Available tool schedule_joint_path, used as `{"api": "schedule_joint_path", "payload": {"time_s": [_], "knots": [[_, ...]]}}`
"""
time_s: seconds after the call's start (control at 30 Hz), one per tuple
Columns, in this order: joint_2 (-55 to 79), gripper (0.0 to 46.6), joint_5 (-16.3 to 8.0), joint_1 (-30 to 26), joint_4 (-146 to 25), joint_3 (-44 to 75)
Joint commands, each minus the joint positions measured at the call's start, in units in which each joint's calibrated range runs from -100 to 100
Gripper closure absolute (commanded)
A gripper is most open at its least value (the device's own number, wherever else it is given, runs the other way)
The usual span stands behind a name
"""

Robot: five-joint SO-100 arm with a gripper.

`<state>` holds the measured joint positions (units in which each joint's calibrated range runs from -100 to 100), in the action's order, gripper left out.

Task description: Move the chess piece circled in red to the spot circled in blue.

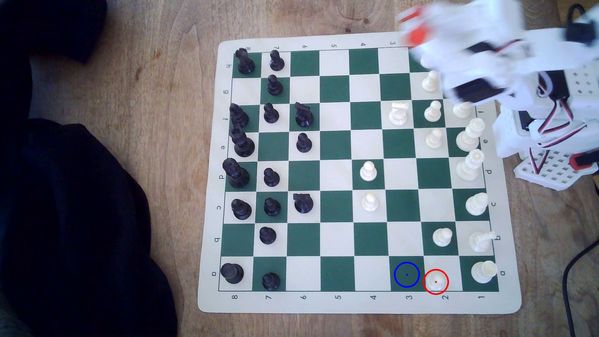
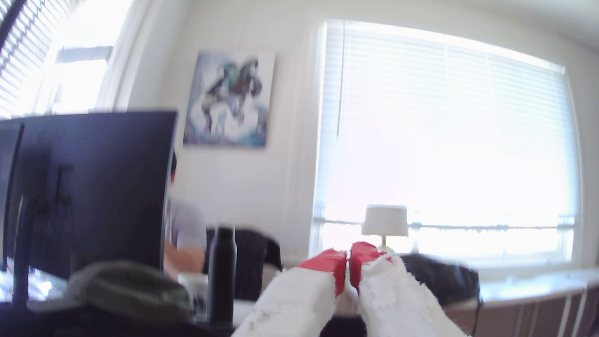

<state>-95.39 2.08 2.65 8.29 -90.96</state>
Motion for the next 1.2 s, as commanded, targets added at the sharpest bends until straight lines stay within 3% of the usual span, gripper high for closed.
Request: {"api": "schedule_joint_path", "payload": {"time_s": [0.0,0.33,0.43,0.5,0.57,0.67,0.8,0.93,1.07,1.1,1.17], "knots": [[-0.4,46.4,-0.1,1.4,-23.2,13.4],[1.7,46.4,-0.2,1.1,-51.0,22.2],[5.4,46.4,-1.6,-4.1,-56.9,26.1],[9.5,46.4,-4.4,-9.9,-61.5,30.0],[10.1,46.4,-4.7,-12.2,-61.5,30.1],[12.9,43.3,-3.7,-18.6,-62.6,30.9],[18.3,42.5,-2.6,-24.9,-64.6,31.2],[27.5,38.2,-1.7,-29.8,-64.1,31.5],[32.8,38.0,-1.6,-33.6,-64.4,32.7],[34.9,34.4,-1.9,-35.4,-64.8,32.5],[36.4,33.0,-2.0,-37.0,-65.0,31.8]]}}
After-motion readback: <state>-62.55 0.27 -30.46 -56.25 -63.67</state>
